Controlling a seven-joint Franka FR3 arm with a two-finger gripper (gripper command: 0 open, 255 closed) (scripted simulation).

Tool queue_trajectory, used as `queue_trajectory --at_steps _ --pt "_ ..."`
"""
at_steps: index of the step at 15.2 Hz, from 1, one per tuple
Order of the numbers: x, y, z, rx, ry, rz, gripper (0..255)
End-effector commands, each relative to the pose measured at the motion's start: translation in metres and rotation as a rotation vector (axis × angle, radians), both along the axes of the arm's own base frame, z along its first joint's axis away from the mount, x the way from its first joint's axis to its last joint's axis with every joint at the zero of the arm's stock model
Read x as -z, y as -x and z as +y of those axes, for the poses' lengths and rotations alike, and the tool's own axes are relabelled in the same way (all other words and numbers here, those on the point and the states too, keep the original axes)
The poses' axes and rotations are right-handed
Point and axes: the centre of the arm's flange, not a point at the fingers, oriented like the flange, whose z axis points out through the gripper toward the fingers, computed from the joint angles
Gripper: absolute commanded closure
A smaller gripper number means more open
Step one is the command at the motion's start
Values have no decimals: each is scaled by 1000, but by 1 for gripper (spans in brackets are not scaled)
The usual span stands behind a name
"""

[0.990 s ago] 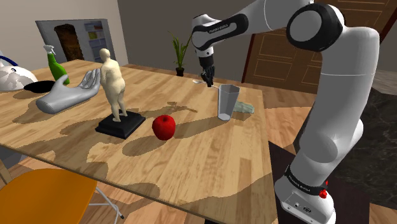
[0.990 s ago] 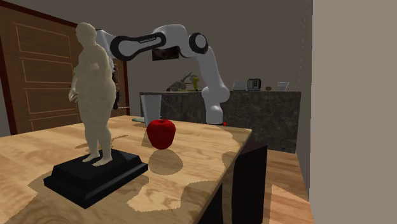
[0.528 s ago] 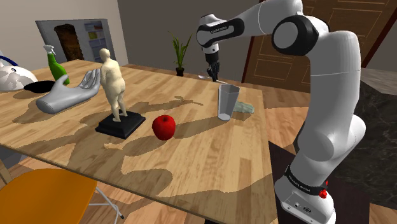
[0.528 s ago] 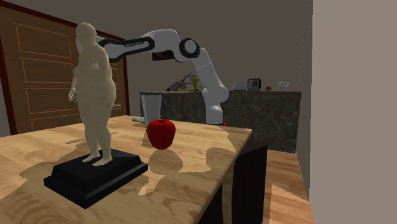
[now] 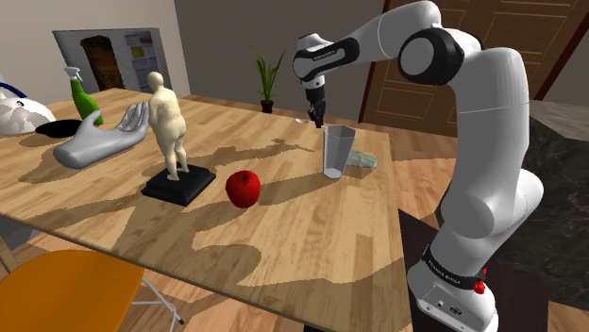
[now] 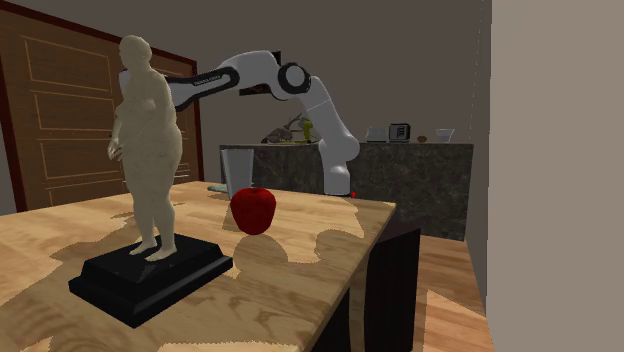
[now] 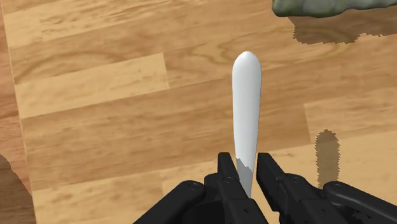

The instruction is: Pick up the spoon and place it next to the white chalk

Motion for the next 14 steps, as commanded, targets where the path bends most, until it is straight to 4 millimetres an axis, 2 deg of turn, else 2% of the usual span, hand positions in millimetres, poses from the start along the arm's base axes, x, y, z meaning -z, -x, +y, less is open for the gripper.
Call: queue_trajectory --at_steps 1,9,14 --pt "10 0 0 0 0 -1 255" --pt "54 0 0 0 0 -1 255" --pt "54 0 0 0 0 -1 255"
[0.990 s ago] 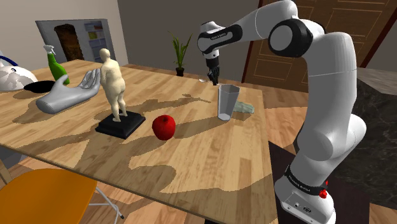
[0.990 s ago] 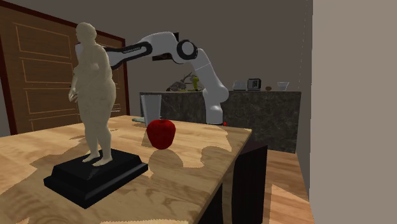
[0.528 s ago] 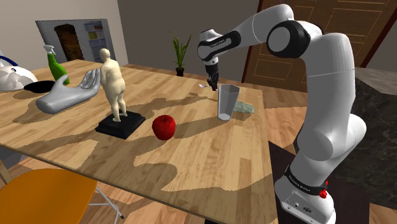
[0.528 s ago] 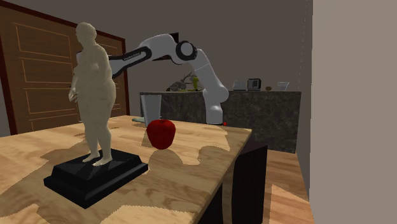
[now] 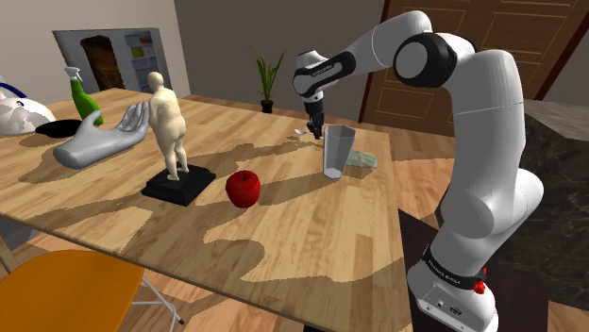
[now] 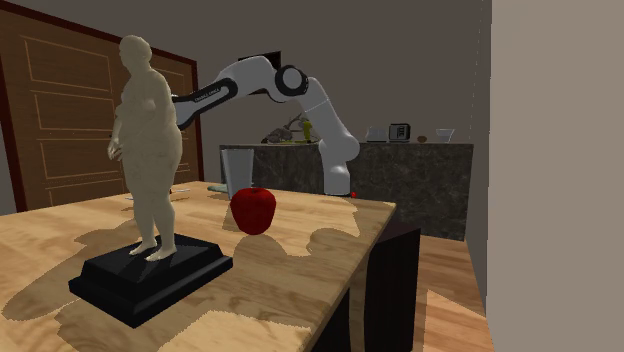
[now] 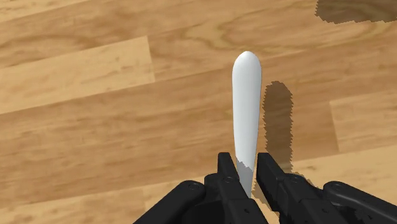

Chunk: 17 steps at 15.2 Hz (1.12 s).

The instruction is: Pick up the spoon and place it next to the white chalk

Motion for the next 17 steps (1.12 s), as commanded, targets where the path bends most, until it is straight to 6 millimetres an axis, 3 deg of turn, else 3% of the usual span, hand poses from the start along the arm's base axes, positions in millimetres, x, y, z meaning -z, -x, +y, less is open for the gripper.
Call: queue_trajectory --at_steps 1,3,4,9,13,17 --pt "0 0 0 0 0 0 255" --pt "0 0 0 0 0 0 255" --pt "0 0 0 0 0 0 0" --pt "0 0 0 0 0 0 0" --pt "-48 -9 9 0 0 0 0" --pt "-48 -9 9 0 0 0 0"
